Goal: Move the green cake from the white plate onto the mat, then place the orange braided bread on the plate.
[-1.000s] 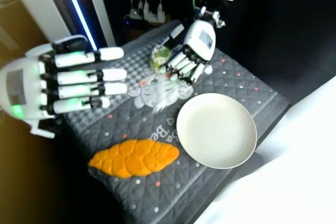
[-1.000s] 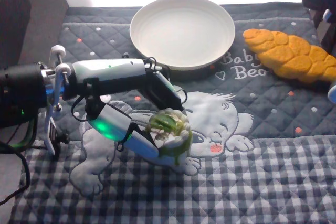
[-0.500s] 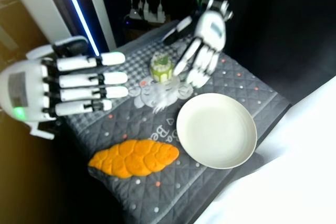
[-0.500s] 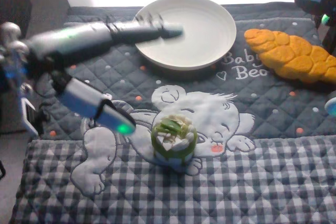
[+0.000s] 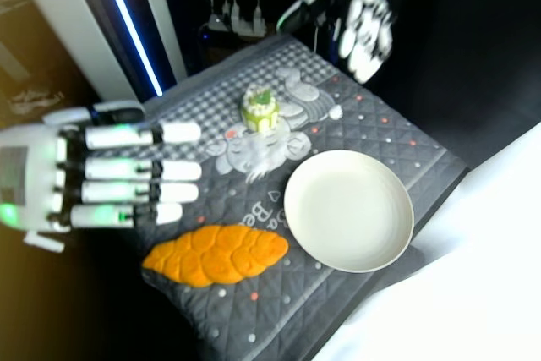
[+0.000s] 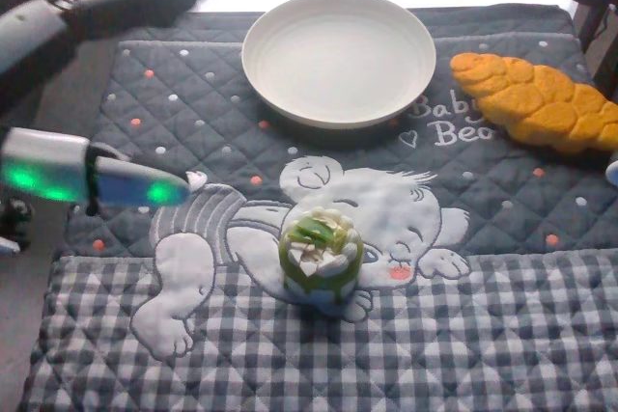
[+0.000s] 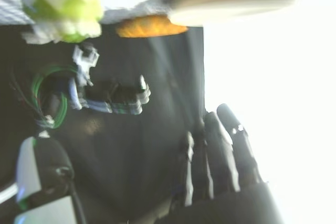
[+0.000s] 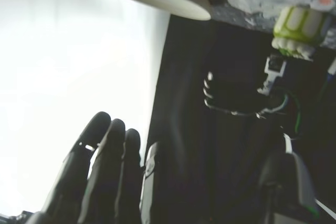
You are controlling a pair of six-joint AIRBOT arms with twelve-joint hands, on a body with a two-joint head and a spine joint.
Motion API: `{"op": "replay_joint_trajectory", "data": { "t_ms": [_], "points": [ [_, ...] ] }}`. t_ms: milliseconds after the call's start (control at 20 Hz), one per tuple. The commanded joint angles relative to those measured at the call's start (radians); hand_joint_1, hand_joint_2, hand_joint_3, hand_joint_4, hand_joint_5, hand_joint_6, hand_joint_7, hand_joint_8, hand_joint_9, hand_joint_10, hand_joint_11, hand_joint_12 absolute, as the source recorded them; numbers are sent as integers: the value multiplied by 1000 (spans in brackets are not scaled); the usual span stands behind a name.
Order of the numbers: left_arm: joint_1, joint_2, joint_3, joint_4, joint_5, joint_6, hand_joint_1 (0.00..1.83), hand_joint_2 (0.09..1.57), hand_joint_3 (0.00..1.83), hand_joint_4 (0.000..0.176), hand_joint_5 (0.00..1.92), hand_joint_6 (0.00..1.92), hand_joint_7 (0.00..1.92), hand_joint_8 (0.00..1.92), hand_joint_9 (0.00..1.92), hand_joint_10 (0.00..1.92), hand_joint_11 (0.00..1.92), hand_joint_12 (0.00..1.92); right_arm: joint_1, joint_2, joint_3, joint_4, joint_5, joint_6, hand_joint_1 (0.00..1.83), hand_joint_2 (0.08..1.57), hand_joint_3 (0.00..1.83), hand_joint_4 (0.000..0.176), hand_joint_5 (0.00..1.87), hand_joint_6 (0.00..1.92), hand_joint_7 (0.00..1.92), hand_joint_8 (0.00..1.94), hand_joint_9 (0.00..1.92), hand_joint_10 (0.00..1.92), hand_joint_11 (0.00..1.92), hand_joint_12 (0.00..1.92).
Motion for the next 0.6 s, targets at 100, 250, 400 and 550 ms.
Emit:
{"op": "replay_joint_trajectory", "data": {
  "t_ms": [100,250,400,550],
  "points": [
    [42,23,-28,-93,-234,52,671,871,45,5,215,7,165,8,190,5,0,562,10,10,27,67,58,5,744,777,0,157,273,0,278,0,251,5,0,977],
    [70,24,-45,-129,-298,77,788,1009,0,33,235,8,136,1,149,1,0,562,12,9,53,80,2,-1,799,754,0,109,217,6,322,5,271,3,0,543],
    [71,18,-46,-132,-299,83,864,969,0,44,217,0,124,3,185,8,0,565,33,6,90,81,-90,-1,777,709,0,78,213,1,369,1,336,5,0,792],
    [95,29,-54,-144,-320,83,766,936,0,55,226,1,137,1,187,1,0,588,247,-50,142,-107,-313,-1,777,683,0,72,223,0,378,5,368,10,41,899]
  ]
}}
